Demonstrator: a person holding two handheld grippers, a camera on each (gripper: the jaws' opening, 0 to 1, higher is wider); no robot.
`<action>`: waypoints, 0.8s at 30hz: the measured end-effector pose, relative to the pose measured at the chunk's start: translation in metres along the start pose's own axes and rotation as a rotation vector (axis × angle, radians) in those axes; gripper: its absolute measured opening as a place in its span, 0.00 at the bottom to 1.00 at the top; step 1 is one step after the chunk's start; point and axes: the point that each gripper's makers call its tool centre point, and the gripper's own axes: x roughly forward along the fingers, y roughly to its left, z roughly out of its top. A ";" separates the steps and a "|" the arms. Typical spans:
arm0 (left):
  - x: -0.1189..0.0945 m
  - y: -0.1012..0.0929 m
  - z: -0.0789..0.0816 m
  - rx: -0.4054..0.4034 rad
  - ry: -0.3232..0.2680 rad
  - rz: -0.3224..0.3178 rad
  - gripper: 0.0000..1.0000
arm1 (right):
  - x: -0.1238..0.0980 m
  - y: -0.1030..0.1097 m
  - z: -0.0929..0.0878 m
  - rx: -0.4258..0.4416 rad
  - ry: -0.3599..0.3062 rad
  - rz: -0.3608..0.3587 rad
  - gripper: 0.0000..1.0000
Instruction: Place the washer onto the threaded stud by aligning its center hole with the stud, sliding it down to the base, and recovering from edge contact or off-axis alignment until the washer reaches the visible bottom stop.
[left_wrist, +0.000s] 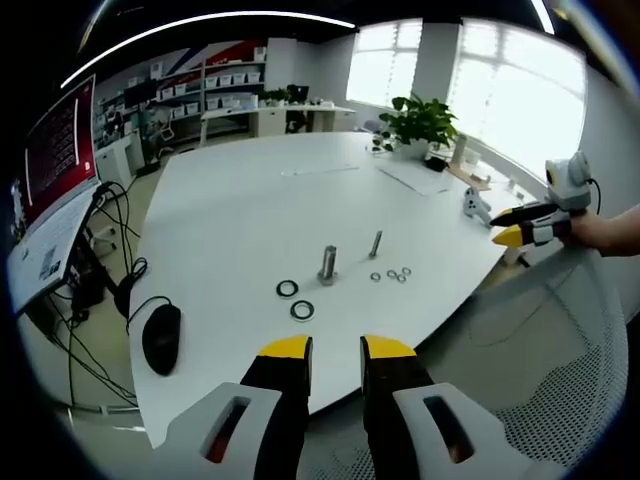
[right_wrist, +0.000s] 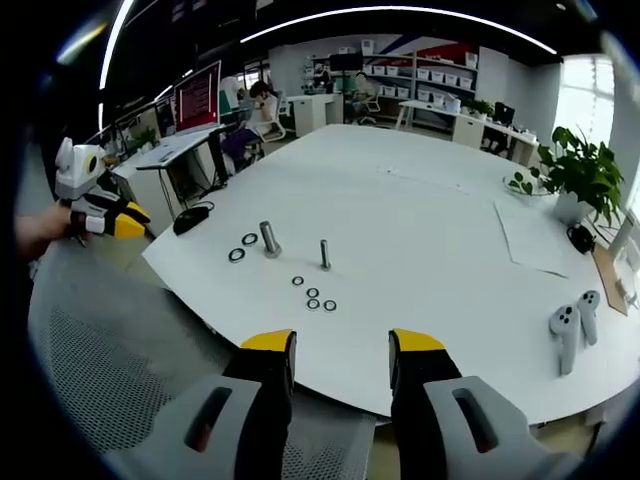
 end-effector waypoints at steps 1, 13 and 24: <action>0.000 0.000 0.000 0.004 0.001 0.000 0.17 | 0.000 0.000 0.000 -0.001 0.000 -0.001 0.39; 0.000 0.002 -0.001 0.002 0.005 0.006 0.16 | 0.001 -0.001 0.000 0.003 0.002 -0.006 0.39; 0.001 0.001 -0.001 0.001 0.007 0.002 0.15 | 0.000 -0.003 -0.001 0.010 0.003 -0.010 0.39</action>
